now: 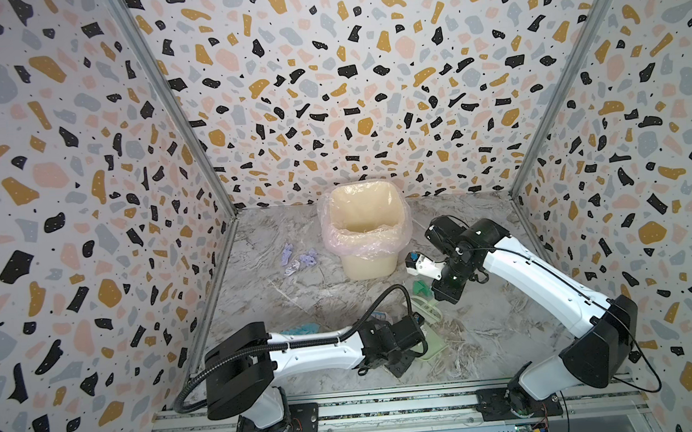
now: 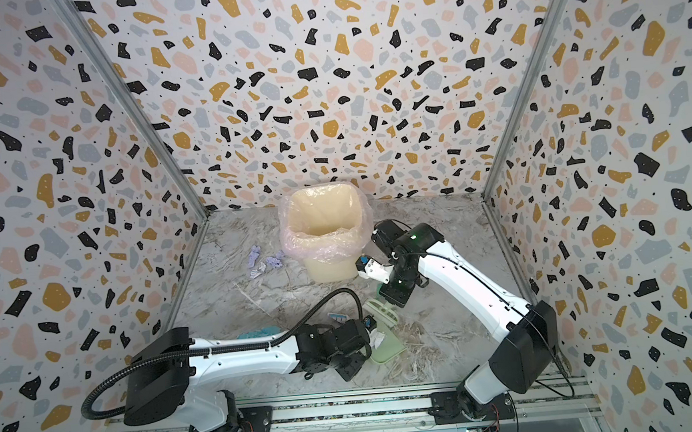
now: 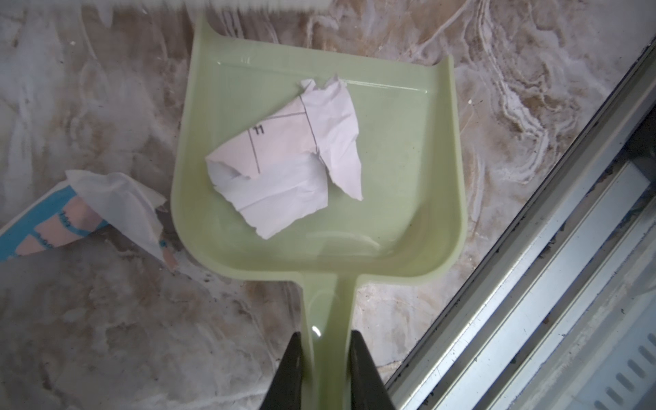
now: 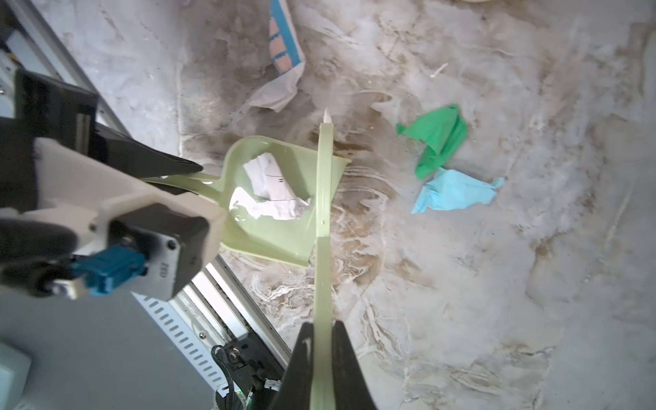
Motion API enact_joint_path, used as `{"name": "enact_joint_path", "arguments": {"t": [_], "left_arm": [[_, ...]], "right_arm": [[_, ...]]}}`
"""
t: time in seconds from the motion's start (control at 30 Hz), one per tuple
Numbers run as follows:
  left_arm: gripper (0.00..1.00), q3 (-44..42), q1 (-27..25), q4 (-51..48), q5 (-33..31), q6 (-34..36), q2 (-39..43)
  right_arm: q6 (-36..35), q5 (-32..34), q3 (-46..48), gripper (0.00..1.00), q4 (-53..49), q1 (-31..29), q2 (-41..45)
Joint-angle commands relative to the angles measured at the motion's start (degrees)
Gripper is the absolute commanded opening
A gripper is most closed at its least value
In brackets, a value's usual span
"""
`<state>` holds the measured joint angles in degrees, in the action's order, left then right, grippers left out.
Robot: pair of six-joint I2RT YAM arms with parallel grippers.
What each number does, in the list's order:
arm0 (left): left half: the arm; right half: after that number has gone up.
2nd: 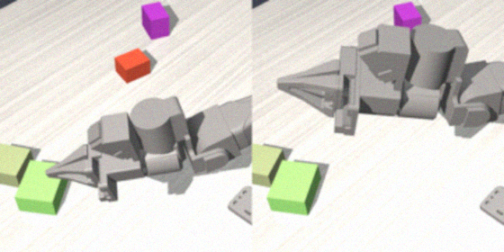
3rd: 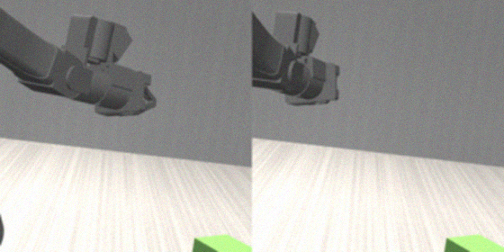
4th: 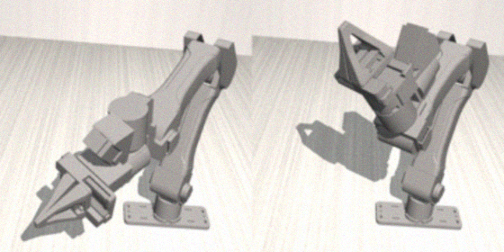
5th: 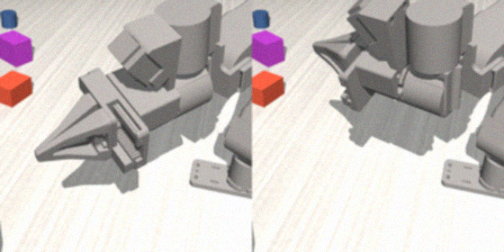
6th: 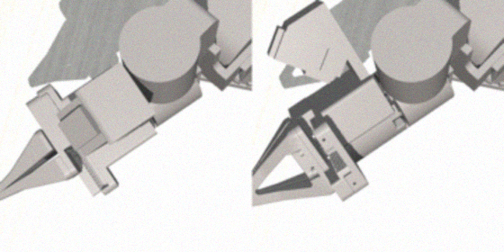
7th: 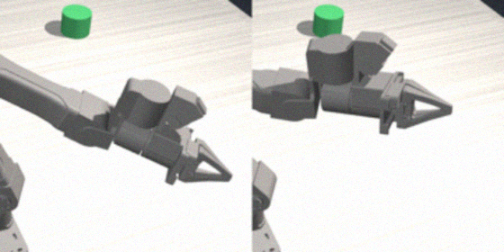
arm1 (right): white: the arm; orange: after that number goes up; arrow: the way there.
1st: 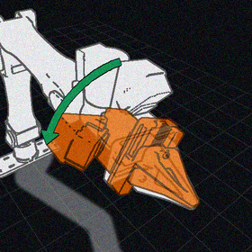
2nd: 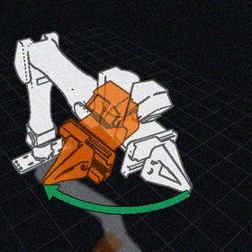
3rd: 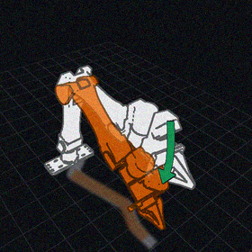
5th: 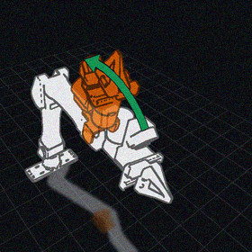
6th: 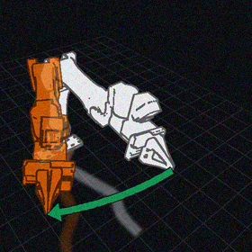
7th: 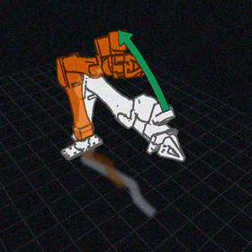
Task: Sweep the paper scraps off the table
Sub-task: 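Lift the dustpan toward the bin while the right gripper draws the brush back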
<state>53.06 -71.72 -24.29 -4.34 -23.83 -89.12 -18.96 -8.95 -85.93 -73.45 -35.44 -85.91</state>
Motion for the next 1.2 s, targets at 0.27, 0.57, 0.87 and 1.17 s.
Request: {"name": "enact_joint_path", "arguments": {"t": [0.27, 0.57, 0.87, 1.17], "left_arm": [[0.0, 0.48, -0.17, -0.12, -7.35, 0.5, 8.24], [0.0, 8.17, -0.17, -9.13, -11.41, 0.9, 12.9], [0.0, 20.1, 0.0, -20.66, -15.51, -0.02, 16.13], [0.0, 33.6, 3.17, -33.44, -19.07, -0.93, 16.44]], "right_arm": [[7.08, -4.15, -5.73, 0.0, 6.5, 11.95, 7.53], [14.62, -16.65, 0.26, 0.0, 15.7, 23.13, 13.47], [20.85, -13.42, 6.08, 0.0, 18.16, 25.88, 17.04], [23.68, -16.15, 8.06, 0.0, 19.81, 29.82, 17.67]]}}
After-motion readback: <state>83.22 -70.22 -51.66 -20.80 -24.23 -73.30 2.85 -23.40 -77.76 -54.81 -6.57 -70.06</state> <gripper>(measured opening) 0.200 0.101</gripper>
